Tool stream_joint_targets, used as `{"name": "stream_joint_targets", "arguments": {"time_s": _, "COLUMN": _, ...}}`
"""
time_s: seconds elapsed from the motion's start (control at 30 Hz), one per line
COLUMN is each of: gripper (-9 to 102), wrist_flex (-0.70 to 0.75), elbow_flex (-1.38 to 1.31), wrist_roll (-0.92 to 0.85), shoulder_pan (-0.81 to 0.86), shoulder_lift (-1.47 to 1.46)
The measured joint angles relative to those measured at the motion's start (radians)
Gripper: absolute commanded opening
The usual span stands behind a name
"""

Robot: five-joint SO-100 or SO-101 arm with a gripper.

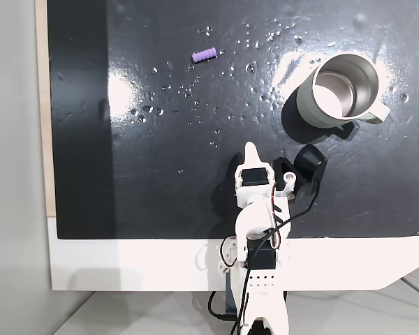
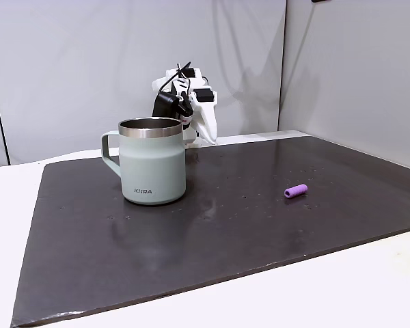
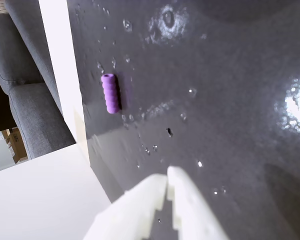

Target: Grasp a pengrip and put it in the cup.

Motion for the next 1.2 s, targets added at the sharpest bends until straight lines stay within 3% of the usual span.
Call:
{"name": "stream_joint_targets", "arguments": {"time_s": 0.53, "gripper": 0, "wrist_flex": 0.0, "elbow_flex": -0.002, "wrist_roll": -0.038, "shoulder_pan": -0.038, "shoulder_lift": 0.0}}
{"name": "stream_joint_targets", "arguments": {"time_s": 0.7, "gripper": 0, "wrist_flex": 0.014, "elbow_flex": -0.101, "wrist_roll": -0.038, "shoulder_pan": -0.121, "shoulder_lift": -0.031}}
{"name": "stream_joint_targets", "arguments": {"time_s": 1.0, "gripper": 0, "wrist_flex": 0.041, "elbow_flex": -0.586, "wrist_roll": 0.034, "shoulder_pan": -0.156, "shoulder_lift": -0.606}}
{"name": "stream_joint_targets", "arguments": {"time_s": 1.2, "gripper": 0, "wrist_flex": 0.163, "elbow_flex": -0.936, "wrist_roll": 0.071, "shoulder_pan": -0.161, "shoulder_lift": -0.979}}
